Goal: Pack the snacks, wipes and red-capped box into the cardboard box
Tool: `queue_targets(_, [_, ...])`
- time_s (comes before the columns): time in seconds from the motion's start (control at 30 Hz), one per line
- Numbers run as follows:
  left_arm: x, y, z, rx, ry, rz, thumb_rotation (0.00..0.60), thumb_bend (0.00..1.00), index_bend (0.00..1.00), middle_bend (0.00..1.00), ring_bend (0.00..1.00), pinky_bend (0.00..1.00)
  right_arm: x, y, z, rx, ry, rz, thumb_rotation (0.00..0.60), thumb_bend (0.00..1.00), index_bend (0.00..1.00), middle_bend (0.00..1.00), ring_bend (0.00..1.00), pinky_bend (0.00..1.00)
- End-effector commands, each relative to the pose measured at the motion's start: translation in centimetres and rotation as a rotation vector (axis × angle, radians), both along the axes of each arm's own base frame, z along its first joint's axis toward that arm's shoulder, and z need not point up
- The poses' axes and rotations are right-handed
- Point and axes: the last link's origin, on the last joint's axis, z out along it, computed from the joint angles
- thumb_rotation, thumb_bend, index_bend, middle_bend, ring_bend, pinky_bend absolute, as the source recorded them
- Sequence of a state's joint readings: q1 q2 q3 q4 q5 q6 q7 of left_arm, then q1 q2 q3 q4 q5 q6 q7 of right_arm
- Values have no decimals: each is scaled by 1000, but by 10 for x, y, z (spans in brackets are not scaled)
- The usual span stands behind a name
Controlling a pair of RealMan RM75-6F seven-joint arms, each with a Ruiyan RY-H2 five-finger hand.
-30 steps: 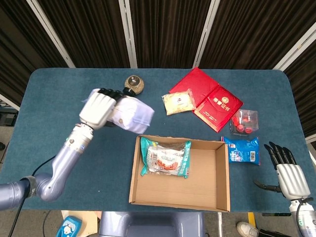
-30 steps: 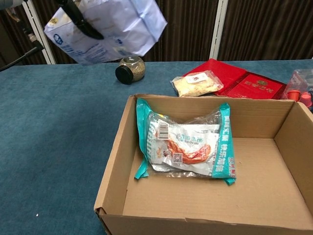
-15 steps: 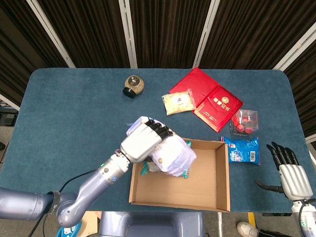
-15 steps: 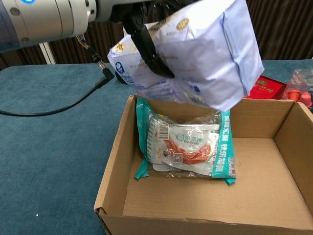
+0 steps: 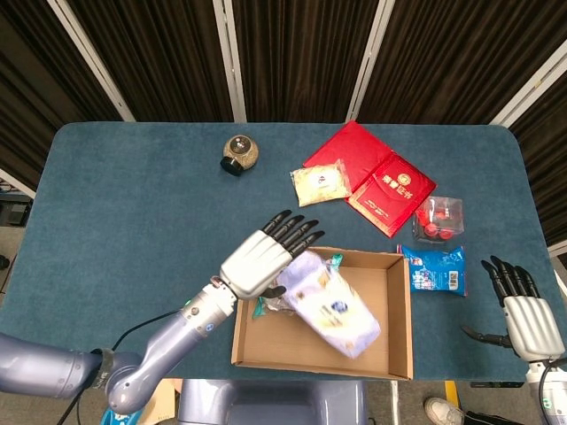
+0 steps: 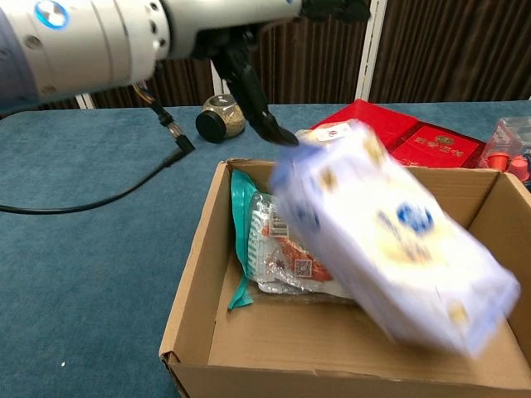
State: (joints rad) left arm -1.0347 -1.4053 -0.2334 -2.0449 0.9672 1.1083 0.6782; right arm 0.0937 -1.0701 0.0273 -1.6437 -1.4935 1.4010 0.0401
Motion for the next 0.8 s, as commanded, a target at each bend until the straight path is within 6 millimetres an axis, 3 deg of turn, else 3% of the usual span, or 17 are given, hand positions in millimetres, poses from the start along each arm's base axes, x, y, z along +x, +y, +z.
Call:
queue_targets(0.03, [-11,0,15,16,-27,27,600,0,50,0,0,6,1,0,0,0,1,2,600,0,0,0,0,0])
queue_targets(0.23, [-63,-6,47,90,3,94,600,0,53,0,0,1,2,0,0,0,0,11,600,0,0,0,0,0])
queue_targets(0.33, [-99,-13,65,155,44,136,600,0,51,0,0,0,3,-1,0,-4,-3,16,600,0,0,0,0,0])
queue_targets(0.47, [-158,-31,88,252,124,200,600,0,39,0,0,0,9,-6,1,-7,-11,28,600,0,0,0,0,0])
queue_targets(0.63, [-216,-60,105,302,152,315,600,0,26,0,0,0,17,-20,1,15,-21,25,600,0,0,0,0,0])
queue_targets(0.8, [-254,-87,113,343,133,419,600,0,2,0,0,0,22,-42,-2,40,-13,11,600,0,0,0,0,0])
